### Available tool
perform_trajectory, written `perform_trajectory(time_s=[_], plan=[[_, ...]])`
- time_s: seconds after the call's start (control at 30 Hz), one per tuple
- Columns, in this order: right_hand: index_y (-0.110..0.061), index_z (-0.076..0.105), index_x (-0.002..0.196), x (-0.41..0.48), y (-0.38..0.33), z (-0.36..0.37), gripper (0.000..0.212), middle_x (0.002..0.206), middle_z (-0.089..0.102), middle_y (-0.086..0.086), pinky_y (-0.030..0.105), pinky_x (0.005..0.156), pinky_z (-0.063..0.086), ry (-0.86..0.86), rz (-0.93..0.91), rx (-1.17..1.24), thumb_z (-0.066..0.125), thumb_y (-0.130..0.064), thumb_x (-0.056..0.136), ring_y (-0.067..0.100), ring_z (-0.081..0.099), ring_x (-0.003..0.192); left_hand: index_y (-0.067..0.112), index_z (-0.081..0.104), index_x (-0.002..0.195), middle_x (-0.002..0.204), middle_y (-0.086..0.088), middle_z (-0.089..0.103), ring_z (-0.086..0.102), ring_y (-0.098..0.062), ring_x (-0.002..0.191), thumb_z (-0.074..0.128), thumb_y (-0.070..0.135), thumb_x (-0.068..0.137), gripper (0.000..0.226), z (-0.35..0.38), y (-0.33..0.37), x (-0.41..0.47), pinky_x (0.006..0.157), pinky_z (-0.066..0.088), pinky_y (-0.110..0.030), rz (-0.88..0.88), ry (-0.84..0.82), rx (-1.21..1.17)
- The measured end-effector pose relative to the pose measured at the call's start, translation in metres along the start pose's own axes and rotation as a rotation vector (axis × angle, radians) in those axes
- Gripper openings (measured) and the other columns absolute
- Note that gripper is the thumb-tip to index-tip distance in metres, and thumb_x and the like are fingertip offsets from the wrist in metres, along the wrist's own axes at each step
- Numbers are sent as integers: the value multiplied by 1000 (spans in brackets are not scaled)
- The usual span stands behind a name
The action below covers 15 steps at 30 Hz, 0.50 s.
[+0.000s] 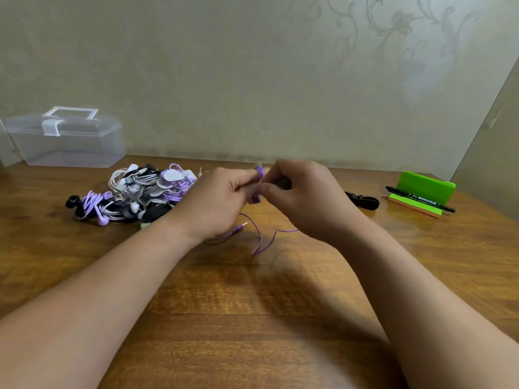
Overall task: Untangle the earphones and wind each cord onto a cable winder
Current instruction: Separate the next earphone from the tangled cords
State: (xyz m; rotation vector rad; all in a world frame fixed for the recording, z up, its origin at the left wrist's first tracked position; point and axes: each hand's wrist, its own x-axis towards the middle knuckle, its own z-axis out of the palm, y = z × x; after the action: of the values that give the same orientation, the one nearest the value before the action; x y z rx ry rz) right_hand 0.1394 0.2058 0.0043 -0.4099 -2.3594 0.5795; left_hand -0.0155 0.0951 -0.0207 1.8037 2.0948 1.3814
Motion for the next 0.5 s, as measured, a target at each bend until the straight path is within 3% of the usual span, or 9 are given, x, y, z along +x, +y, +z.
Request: perform_trajectory(time_s=[0.1, 0.2, 0.3, 0.43, 0.5], plan=[[-23, 72, 84, 2, 6, -8, 11, 60, 62, -17, 13, 52, 33, -8, 19, 25, 72, -24, 95, 1, 52, 58, 23, 71, 105, 92, 9, 73, 67, -6, 95, 52, 16, 108, 21, -2, 3, -2, 97, 52, -39, 14, -139, 23], [-21, 73, 84, 3, 11, -13, 12, 58, 61, -25, 11, 52, 34, -63, 39, 71, 73, -24, 96, -1, 52, 56, 21, 69, 128, 106, 7, 75, 70, -6, 101, 51, 9, 107, 30, -1, 1, -1, 104, 52, -33, -6, -193, -74], [-20, 75, 82, 3, 10, -16, 13, 59, 57, -12, 19, 52, 34, -160, 28, 142, 76, -25, 94, 4, 42, 52, 19, 56, 147, 118, 0, 76, 69, -6, 103, 58, 5, 103, 46, 1, -3, 1, 110, 49, -34, -62, -96, -206], [-19, 72, 82, 0, 4, -11, 13, 66, 60, -6, 24, 56, 38, -305, -22, 149, 75, -20, 95, 10, 47, 57, 21, 65, 138, 122, 10, 74, 62, 6, 115, 63, 9, 102, 38, 3, -2, 2, 113, 45, -28, -70, 0, -207], [-20, 74, 83, 0, 4, -12, 11, 68, 65, -7, 24, 58, 40, -306, -28, 152, 76, -21, 94, 8, 50, 59, 30, 74, 126, 113, 10, 78, 63, 3, 109, 62, 15, 104, 30, 4, -1, -1, 106, 52, -35, -34, -33, -146]])
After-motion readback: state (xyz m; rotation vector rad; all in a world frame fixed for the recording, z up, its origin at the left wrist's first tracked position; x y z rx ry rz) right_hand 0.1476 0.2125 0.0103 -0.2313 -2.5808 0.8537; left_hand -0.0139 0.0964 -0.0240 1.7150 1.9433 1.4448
